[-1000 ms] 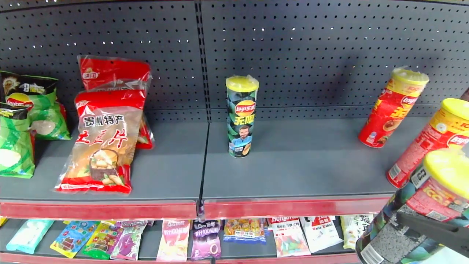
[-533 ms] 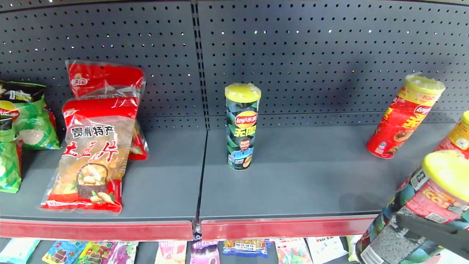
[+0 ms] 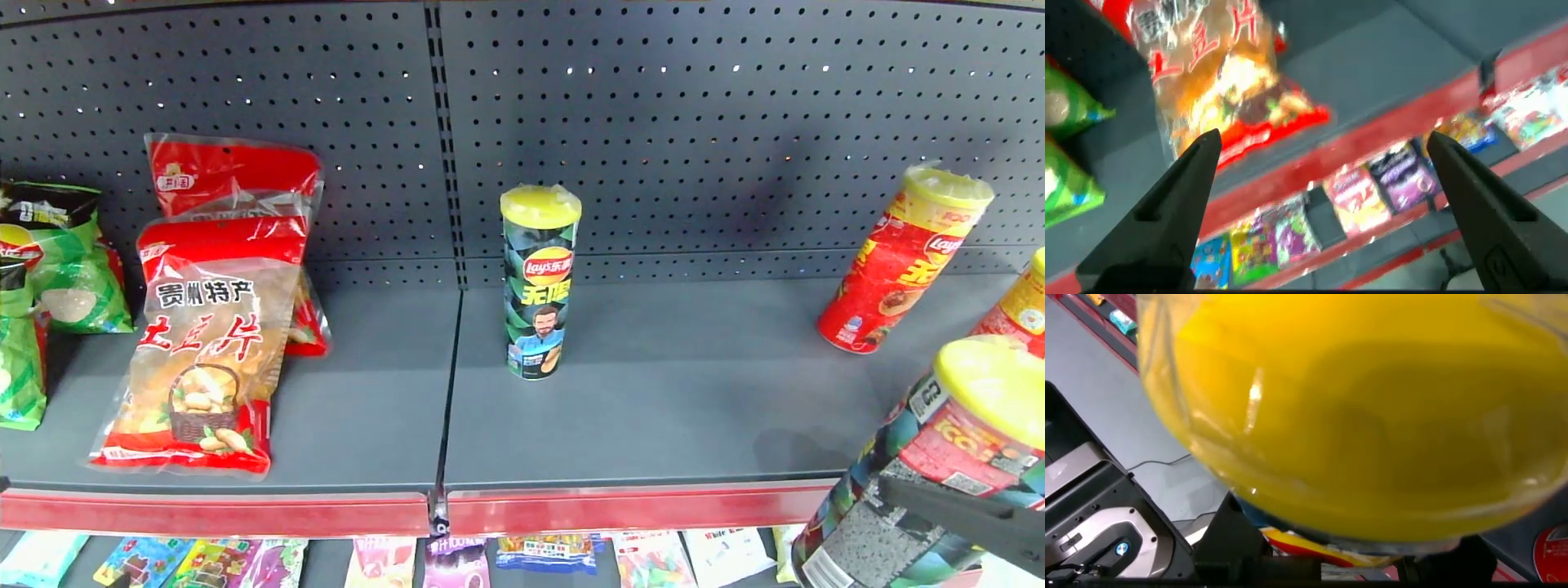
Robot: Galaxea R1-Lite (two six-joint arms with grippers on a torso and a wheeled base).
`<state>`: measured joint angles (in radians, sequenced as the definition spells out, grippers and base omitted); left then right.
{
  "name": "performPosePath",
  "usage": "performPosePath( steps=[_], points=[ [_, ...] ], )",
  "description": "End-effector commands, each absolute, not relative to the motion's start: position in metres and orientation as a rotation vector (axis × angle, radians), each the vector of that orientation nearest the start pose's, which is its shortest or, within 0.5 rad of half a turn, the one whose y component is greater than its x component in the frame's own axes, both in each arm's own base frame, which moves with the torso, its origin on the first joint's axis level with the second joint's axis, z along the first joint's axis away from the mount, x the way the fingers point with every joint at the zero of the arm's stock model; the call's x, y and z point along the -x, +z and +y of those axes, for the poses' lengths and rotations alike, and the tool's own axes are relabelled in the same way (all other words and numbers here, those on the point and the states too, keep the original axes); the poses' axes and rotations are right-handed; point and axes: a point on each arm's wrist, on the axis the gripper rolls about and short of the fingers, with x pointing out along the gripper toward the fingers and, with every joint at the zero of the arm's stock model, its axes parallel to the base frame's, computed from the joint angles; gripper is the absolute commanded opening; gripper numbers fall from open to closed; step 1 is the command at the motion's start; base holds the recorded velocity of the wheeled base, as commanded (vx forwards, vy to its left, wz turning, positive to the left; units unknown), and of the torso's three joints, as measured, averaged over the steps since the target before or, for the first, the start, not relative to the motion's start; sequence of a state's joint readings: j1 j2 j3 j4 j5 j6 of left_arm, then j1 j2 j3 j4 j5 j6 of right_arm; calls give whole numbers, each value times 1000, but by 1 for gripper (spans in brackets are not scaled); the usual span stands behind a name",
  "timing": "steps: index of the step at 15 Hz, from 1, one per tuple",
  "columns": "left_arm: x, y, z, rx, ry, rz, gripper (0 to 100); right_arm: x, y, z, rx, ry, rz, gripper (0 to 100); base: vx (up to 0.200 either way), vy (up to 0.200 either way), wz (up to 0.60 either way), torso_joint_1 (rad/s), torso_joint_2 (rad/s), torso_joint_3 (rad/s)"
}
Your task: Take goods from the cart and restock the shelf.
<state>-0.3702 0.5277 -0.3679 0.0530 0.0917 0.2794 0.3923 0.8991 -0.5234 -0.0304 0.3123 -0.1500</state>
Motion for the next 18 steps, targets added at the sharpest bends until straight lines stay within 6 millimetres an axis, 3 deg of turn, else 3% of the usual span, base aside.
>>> performPosePath(
  steps=[1,6,10,14,18],
  points=[
    [-51,187,-17,-300,-312,202,100,-89,206,44,157,724,301,0,0,0,0,0,0,0],
    [-72,213,-31,-183,-527,212,100,-89,206,44,155,721,304,0,0,0,0,0,0,0],
    [-93,217,-40,-180,-585,263,100,-89,206,44,154,717,302,0,0,0,0,0,0,0],
    [-130,247,-58,-159,-695,248,100,-91,208,45,156,716,301,0,0,0,0,0,0,0],
    [-173,247,-80,-150,-815,295,100,-95,206,47,160,719,319,0,0,0,0,0,0,0]
  ],
)
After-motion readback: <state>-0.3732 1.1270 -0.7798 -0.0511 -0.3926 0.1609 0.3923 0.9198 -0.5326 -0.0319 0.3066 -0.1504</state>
